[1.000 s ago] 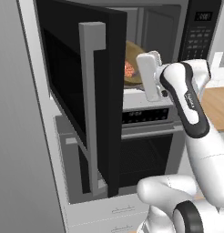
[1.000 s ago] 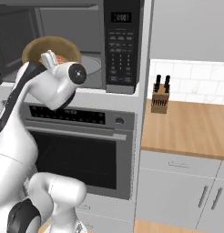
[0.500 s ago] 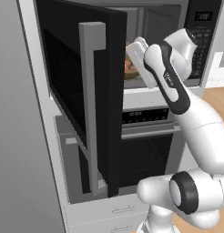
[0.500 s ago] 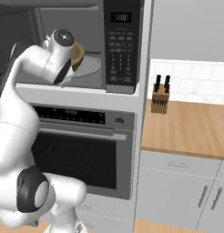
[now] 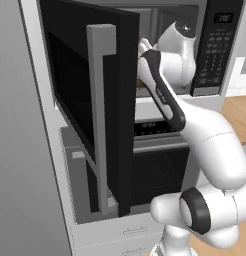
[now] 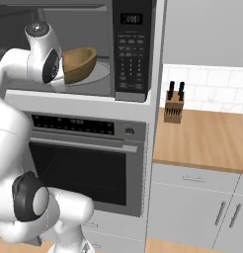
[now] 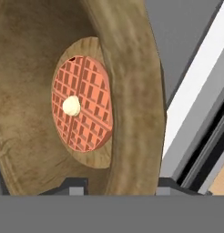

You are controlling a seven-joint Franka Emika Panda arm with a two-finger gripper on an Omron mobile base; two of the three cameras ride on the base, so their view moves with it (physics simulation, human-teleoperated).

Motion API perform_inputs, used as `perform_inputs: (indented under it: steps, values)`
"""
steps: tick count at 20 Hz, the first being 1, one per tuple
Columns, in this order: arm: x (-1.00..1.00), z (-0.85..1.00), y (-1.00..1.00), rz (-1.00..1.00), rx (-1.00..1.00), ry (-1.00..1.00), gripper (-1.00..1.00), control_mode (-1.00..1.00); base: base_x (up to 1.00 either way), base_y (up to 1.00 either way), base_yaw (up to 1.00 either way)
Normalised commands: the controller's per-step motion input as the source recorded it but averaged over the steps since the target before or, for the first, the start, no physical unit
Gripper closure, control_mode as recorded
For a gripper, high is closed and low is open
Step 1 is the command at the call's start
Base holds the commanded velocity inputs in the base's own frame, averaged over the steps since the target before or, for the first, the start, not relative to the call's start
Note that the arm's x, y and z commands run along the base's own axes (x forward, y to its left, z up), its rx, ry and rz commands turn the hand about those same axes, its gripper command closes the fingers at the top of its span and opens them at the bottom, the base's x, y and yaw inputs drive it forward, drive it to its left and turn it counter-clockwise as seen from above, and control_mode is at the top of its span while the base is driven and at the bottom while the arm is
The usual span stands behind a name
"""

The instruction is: Open the microwave, place the bowl with waffle inside the microwave, then close the microwave door and turn it on.

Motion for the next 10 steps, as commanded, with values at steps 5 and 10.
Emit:
perform_inputs:
  steps: [5,10]
  values:
    - [0.12,-0.11,0.14,-0.25,0.0,0.0,1.0,-1.0,0.0,0.0,0.0]
    - [0.51,0.0,0.0,-0.01,0.0,0.0,1.0,-1.0,0.0,0.0,0.0]
